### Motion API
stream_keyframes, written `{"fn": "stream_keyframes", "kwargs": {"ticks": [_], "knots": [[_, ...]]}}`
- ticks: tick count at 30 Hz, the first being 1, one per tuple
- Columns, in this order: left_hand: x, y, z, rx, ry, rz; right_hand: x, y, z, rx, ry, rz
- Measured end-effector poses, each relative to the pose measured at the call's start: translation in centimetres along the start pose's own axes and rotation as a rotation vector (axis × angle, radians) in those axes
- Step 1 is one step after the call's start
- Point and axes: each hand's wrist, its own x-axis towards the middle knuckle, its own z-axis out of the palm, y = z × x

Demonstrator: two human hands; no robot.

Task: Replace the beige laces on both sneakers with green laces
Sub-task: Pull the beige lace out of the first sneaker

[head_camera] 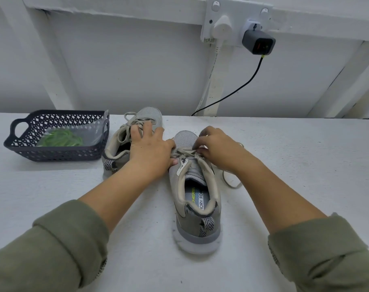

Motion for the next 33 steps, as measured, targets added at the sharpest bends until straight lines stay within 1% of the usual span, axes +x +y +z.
{"fn": "stream_keyframes", "kwargs": {"ticks": [2, 3, 6, 7, 8, 9, 12, 13, 14, 16, 18, 20, 21, 22, 23, 25, 26, 27, 29, 32, 33], "knots": [[0.0, 0.0, 0.0, 0.006, 0.001, 0.000, 0.2, -0.1, 0.2, -0.085, -0.012, 0.027], [0.0, 0.0, 0.0, 0.007, 0.003, 0.000, 0.3, 0.0, 0.2, -0.154, -0.007, 0.093], [-0.1, 0.1, 0.1, 0.015, 0.001, -0.004, -0.3, 0.7, -0.4, -0.374, -0.043, 0.411], [-0.1, 0.0, 0.1, 0.019, 0.000, -0.006, -0.5, 0.9, -0.6, -0.409, -0.061, 0.477], [-0.1, 0.1, 0.0, 0.026, -0.001, -0.007, -0.7, 1.0, -0.6, -0.411, -0.060, 0.470], [-0.1, 0.1, 0.0, 0.036, -0.003, -0.005, -0.7, 0.9, -0.5, -0.386, -0.031, 0.393], [0.0, 0.2, 0.0, 0.054, -0.007, -0.003, -0.4, 0.1, 0.1, -0.101, 0.048, 0.057], [0.0, 0.2, 0.0, 0.052, -0.007, -0.004, -0.2, -0.3, 0.3, -0.065, 0.047, -0.003], [0.0, 0.2, 0.0, 0.048, -0.006, -0.005, 0.0, -0.5, 0.4, -0.075, 0.043, -0.019], [0.0, 0.2, 0.0, 0.040, -0.006, -0.003, 0.2, -0.4, 0.4, -0.193, 0.051, 0.038], [-0.1, 0.1, -0.1, 0.032, -0.010, -0.006, -0.1, -0.2, 0.0, -0.363, 0.019, 0.226], [-0.1, 0.1, 0.0, 0.032, -0.009, -0.008, -0.7, 0.1, -0.4, -0.444, -0.037, 0.390], [-0.1, 0.1, 0.0, 0.036, -0.010, -0.007, -0.9, 0.2, -0.4, -0.441, -0.030, 0.388], [-0.1, 0.1, 0.0, 0.037, -0.010, -0.007, -0.9, 0.3, -0.2, -0.412, 0.007, 0.323], [0.0, 0.1, 0.1, 0.036, -0.011, -0.007, -0.7, 0.4, 0.1, -0.342, 0.047, 0.222], [0.0, 0.1, 0.0, 0.033, -0.015, -0.009, -0.4, 0.1, 0.2, -0.170, 0.069, 0.028], [0.0, 0.1, 0.0, 0.030, -0.017, -0.011, -0.3, -0.1, 0.2, -0.136, 0.063, -0.023], [0.0, 0.1, 0.0, 0.026, -0.017, -0.011, -0.3, -0.2, 0.3, -0.138, 0.063, -0.035], [-0.1, 0.1, 0.0, 0.024, -0.016, -0.009, -0.3, -0.2, 0.6, -0.225, 0.077, 0.050], [-0.1, 0.1, 0.0, 0.017, -0.014, -0.011, -0.7, 0.0, 0.4, -0.405, -0.008, 0.364], [-0.1, 0.1, 0.0, 0.014, -0.015, -0.012, -0.8, 0.0, 0.3, -0.412, -0.016, 0.396]]}}
